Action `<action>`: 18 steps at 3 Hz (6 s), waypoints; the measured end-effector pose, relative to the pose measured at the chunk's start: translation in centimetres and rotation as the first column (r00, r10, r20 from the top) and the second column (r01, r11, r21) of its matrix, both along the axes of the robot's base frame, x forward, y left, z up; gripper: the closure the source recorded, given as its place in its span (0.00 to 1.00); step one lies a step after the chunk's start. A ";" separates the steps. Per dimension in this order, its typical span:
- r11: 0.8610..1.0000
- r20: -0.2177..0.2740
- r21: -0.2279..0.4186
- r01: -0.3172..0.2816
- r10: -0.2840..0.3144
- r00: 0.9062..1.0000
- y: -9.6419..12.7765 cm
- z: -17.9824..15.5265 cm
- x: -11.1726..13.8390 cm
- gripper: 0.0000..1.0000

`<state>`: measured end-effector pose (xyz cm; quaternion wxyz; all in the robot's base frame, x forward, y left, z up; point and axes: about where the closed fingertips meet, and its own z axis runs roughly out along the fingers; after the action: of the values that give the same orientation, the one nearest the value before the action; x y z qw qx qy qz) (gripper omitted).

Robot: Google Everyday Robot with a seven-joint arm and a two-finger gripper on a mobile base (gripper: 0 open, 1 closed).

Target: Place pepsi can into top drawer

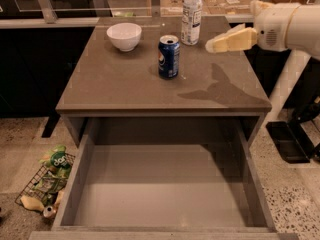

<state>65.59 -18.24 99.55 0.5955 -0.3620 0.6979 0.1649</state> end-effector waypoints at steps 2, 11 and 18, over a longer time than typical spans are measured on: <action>0.986 -0.058 0.168 0.000 0.010 0.998 4.1 -7.1 2.1 0.00; 0.953 -0.040 0.284 -0.108 0.124 0.991 14.1 -11.4 5.7 0.69; 0.973 0.043 0.153 -0.173 0.169 0.985 9.3 -5.1 -3.1 1.00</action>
Offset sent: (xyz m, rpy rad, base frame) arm 0.0316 0.0604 -0.1104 0.2622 0.0960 0.0047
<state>62.53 -8.92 94.42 0.6158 -0.3756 0.6403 0.2643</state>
